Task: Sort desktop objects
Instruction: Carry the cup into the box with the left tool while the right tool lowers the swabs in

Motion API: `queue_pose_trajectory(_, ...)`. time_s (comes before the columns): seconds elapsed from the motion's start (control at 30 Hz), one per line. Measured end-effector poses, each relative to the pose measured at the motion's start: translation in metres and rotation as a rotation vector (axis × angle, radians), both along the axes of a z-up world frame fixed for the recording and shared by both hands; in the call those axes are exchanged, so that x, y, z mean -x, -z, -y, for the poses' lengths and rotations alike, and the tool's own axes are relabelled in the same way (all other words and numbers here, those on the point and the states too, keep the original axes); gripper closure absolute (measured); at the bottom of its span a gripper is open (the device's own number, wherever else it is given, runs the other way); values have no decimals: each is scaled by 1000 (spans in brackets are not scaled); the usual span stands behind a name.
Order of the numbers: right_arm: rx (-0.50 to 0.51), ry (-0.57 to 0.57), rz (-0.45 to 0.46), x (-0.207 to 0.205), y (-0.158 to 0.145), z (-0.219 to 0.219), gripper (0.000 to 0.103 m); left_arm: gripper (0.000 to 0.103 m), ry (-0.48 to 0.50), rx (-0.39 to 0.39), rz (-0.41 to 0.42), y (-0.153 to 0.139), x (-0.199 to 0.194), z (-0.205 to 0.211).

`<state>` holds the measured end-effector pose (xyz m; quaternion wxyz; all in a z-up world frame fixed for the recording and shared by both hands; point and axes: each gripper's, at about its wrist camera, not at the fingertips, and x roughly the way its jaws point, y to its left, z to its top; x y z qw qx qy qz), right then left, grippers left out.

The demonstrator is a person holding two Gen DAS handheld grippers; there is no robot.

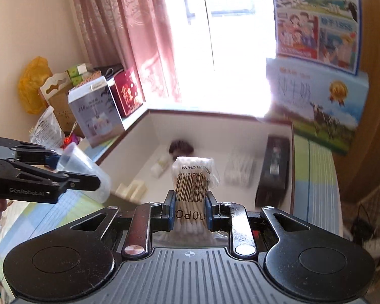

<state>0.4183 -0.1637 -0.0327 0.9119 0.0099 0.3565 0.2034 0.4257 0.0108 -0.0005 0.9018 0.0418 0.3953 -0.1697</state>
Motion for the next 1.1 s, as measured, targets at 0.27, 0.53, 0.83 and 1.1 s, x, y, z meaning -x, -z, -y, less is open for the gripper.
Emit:
queue_pose_trajectory(0.27, 9, -2, -10, -56, 4, -3, 83, 60, 18, -32, -66, 12, -61, 13)
queue_pose_trajectory(0.53, 83, -16, -66, -86, 36, -10, 83, 60, 54, -102, -189, 48, -98, 30)
queue_pose_trajectory(0.83, 92, 0, -148, -104, 63, -5, 83, 60, 83, -172, -353, 94, -123, 39)
queue_pose_trajectory(1.1, 106, 14, -195, -111, 79, -2, 83, 60, 104, -259, -478, 125, -132, 42)
